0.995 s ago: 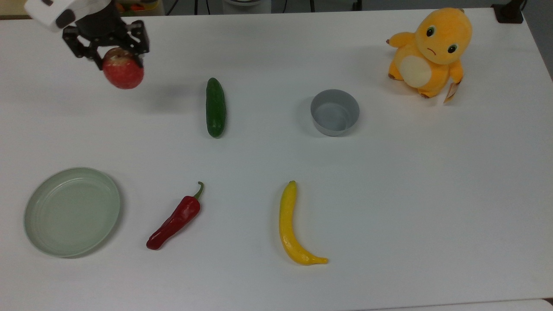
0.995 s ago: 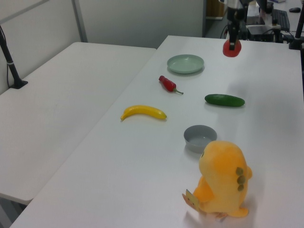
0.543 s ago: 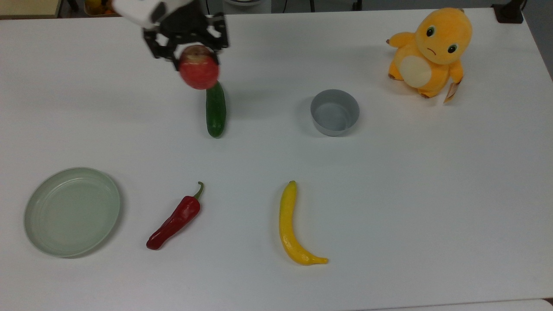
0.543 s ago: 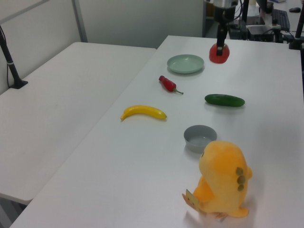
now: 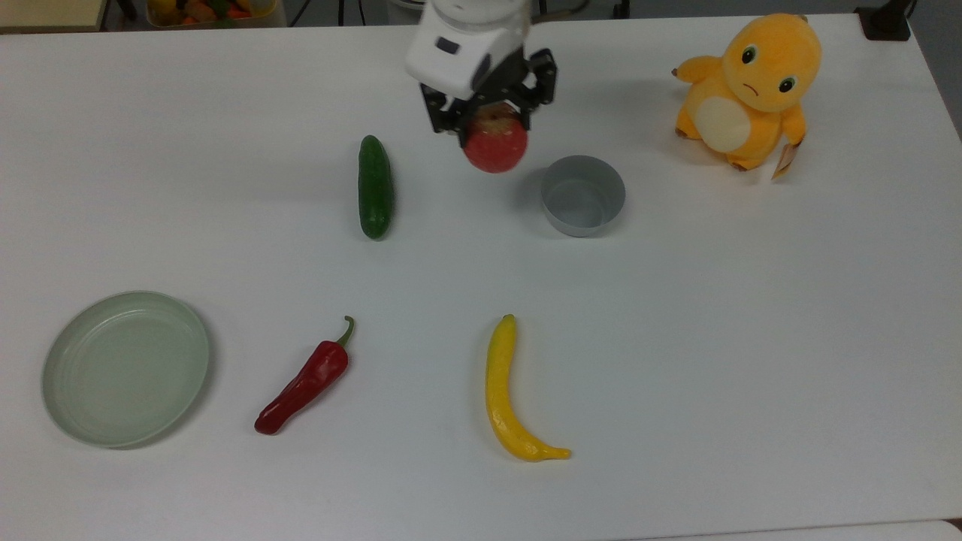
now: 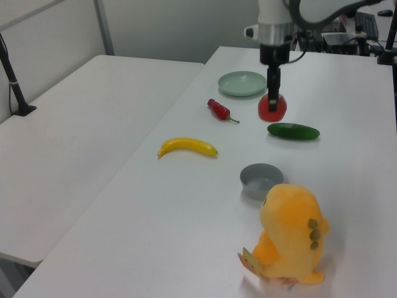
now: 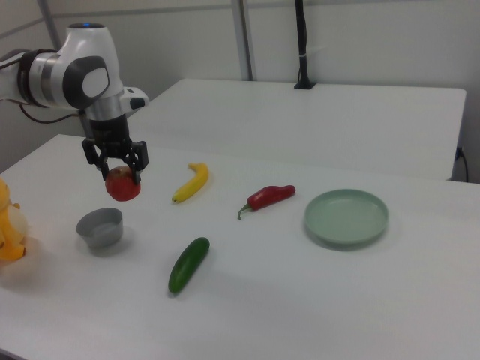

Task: Put the red apple in the bowl
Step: 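Lift the red apple and carry it over the grey bowl, then lower the red apple into the grey bowl and open the gripper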

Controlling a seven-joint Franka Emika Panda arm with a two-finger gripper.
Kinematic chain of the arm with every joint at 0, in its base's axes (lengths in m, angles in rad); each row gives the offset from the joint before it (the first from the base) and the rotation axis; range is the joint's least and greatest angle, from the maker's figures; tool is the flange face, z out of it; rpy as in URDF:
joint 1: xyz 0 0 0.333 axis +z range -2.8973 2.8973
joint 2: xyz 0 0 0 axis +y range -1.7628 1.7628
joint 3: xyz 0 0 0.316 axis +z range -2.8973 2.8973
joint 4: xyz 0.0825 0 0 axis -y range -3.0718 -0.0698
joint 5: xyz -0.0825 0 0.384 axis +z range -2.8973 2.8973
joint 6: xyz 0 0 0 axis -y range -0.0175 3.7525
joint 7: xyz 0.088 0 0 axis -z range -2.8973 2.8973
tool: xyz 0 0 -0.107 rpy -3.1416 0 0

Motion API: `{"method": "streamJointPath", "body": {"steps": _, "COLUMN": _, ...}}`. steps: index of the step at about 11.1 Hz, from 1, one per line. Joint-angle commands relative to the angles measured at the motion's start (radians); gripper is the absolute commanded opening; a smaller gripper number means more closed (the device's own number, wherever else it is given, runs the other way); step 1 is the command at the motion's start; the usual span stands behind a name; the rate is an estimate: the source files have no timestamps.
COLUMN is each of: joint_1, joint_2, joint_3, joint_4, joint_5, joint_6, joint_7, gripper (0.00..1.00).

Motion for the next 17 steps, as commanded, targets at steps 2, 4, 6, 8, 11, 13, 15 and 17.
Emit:
{"method": "streamJointPath", "body": {"steps": 2, "joint_1": 0.043, "joint_2": 0.061, "joint_3": 0.080, "joint_4": -0.021, "joint_5": 0.011, "joint_6": 0.104, "joint_7": 0.160, "gripper": 0.25}}
{"method": "streamJointPath", "body": {"steps": 4, "joint_1": 0.075, "joint_2": 0.096, "joint_3": 0.110, "joint_4": -0.032, "joint_5": 0.001, "joint_6": 0.159, "joint_7": 0.218, "gripper": 0.25}}
{"method": "streamJointPath", "body": {"steps": 6, "joint_1": 0.091, "joint_2": 0.137, "joint_3": 0.127, "joint_4": -0.033, "joint_5": -0.022, "joint_6": 0.201, "joint_7": 0.245, "gripper": 0.25}}
{"method": "streamJointPath", "body": {"steps": 8, "joint_1": 0.098, "joint_2": 0.159, "joint_3": 0.127, "joint_4": -0.033, "joint_5": -0.057, "joint_6": 0.207, "joint_7": 0.246, "gripper": 0.25}}
{"method": "streamJointPath", "body": {"steps": 11, "joint_1": 0.094, "joint_2": 0.158, "joint_3": 0.127, "joint_4": -0.061, "joint_5": -0.092, "joint_6": 0.196, "joint_7": 0.246, "gripper": 0.25}}
{"method": "streamJointPath", "body": {"steps": 13, "joint_1": 0.094, "joint_2": 0.158, "joint_3": 0.127, "joint_4": -0.076, "joint_5": -0.094, "joint_6": 0.195, "joint_7": 0.248, "gripper": 0.48}}
{"method": "streamJointPath", "body": {"steps": 15, "joint_1": 0.089, "joint_2": 0.155, "joint_3": 0.127, "joint_4": -0.079, "joint_5": -0.094, "joint_6": 0.190, "joint_7": 0.269, "gripper": 0.89}}
{"method": "streamJointPath", "body": {"steps": 17, "joint_1": 0.083, "joint_2": 0.147, "joint_3": 0.126, "joint_4": -0.078, "joint_5": -0.094, "joint_6": 0.189, "joint_7": 0.277, "gripper": 0.97}}
